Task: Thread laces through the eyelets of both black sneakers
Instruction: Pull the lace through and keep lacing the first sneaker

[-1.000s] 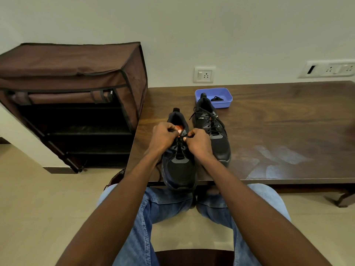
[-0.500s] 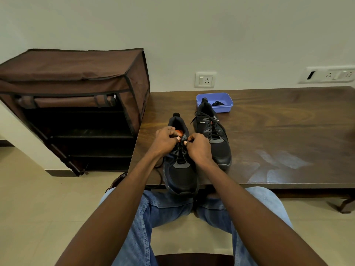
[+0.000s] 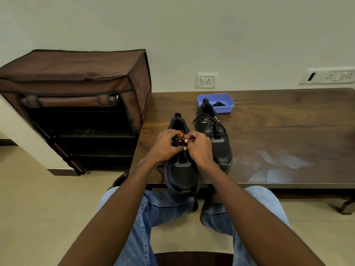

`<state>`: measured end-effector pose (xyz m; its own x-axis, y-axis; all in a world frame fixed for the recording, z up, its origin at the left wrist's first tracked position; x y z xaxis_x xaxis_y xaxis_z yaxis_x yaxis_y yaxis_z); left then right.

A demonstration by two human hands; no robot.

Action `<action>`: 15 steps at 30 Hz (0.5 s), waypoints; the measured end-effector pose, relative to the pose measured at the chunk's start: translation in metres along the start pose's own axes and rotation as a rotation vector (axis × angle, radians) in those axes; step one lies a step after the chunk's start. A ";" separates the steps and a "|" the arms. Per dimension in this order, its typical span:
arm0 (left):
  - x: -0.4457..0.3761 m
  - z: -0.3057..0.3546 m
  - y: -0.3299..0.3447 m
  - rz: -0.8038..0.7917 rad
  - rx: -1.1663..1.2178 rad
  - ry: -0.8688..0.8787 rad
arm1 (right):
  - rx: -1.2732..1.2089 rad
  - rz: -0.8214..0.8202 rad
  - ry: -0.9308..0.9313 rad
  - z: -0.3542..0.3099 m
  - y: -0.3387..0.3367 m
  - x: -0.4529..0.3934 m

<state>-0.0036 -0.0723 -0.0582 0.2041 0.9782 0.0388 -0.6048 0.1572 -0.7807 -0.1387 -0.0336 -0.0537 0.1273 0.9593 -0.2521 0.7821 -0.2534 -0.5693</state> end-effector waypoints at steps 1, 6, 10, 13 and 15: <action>0.002 0.000 -0.001 -0.001 0.013 -0.003 | 0.027 -0.012 -0.011 -0.001 0.000 0.001; 0.005 -0.003 -0.007 0.003 0.055 -0.050 | 0.130 0.219 0.036 0.004 -0.048 0.000; 0.009 -0.003 -0.009 0.030 0.071 -0.046 | 0.025 0.631 0.343 0.043 -0.115 0.006; 0.011 -0.002 -0.009 0.031 0.092 -0.033 | 0.171 0.665 0.483 0.065 -0.131 0.014; 0.012 -0.002 -0.009 0.026 0.113 -0.038 | 0.380 0.567 0.422 0.057 -0.120 0.014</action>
<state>0.0057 -0.0627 -0.0522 0.1591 0.9863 0.0444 -0.6928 0.1435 -0.7067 -0.2660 0.0032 -0.0333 0.7225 0.6184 -0.3091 0.2774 -0.6688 -0.6897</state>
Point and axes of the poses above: each hand's wrist, its own x-axis away from the middle knuckle, its own y-axis out of the palm, z = x × y, the point moved 6 cm from there along -x, towards the middle knuckle, and after that the axes turned 15 degrees about -y, right-handed, at the moved point
